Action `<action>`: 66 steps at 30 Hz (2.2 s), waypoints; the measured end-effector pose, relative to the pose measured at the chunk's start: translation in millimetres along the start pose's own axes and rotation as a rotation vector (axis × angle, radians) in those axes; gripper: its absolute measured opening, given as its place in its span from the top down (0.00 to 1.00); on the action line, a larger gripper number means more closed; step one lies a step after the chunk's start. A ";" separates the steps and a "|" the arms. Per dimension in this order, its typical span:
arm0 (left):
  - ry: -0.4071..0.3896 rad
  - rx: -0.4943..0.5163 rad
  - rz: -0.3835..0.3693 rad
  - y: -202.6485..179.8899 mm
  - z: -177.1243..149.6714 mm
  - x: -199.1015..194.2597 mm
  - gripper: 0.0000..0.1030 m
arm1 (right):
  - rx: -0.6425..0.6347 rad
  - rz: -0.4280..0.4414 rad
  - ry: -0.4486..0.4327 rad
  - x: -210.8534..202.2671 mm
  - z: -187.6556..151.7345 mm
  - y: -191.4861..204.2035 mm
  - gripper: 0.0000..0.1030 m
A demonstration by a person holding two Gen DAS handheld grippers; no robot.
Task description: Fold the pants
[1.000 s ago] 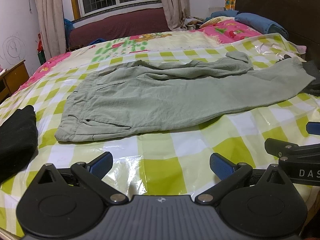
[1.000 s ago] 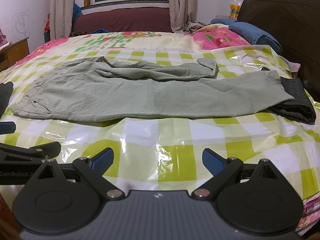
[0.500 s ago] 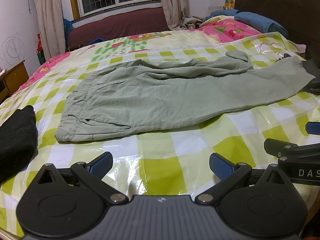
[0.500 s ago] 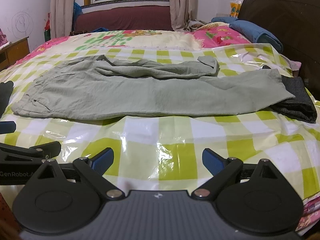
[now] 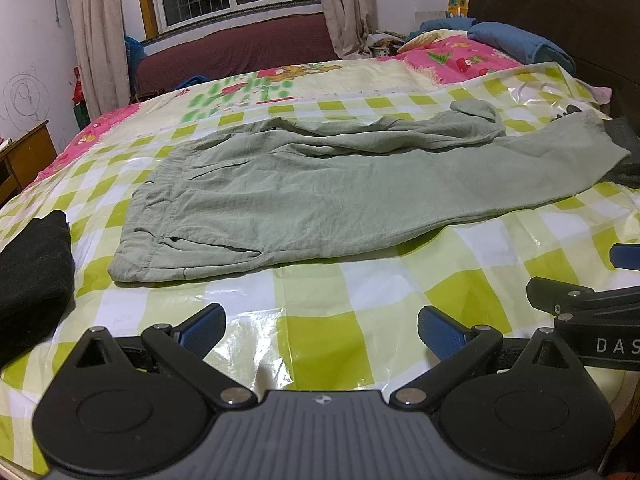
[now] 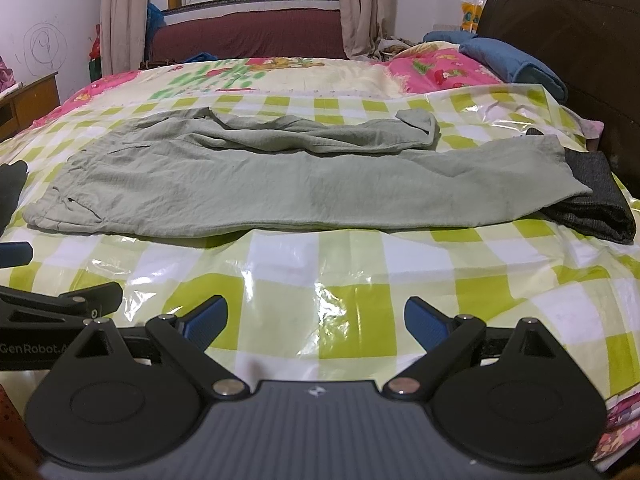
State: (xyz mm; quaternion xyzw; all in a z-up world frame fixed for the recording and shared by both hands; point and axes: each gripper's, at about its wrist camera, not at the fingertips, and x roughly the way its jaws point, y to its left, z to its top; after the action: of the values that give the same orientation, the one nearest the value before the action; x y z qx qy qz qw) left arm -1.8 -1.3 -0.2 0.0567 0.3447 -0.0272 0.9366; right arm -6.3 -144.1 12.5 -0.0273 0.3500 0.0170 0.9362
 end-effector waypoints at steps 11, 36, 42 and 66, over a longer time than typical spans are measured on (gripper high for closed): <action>0.001 0.000 0.001 -0.4 0.0 0.0 0.00 | 0.001 0.001 0.005 0.3 1.0 -0.6 0.08; 0.025 -0.023 0.003 7.7 0.8 7.9 0.00 | -0.034 0.031 0.011 8.0 8.0 7.6 0.12; -0.020 -0.070 0.056 35.1 11.2 8.9 0.00 | -0.106 0.108 -0.027 15.6 27.3 28.9 0.12; 0.057 -0.011 0.065 149.8 20.1 104.5 0.17 | -0.510 0.469 0.074 120.2 73.0 153.2 0.63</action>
State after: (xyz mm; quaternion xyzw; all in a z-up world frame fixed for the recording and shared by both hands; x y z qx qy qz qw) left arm 104.1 143.6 -39.7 0.0634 0.3693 0.0068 0.9271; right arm 124.4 14.9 -17.4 -0.1796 0.3651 0.3176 0.8565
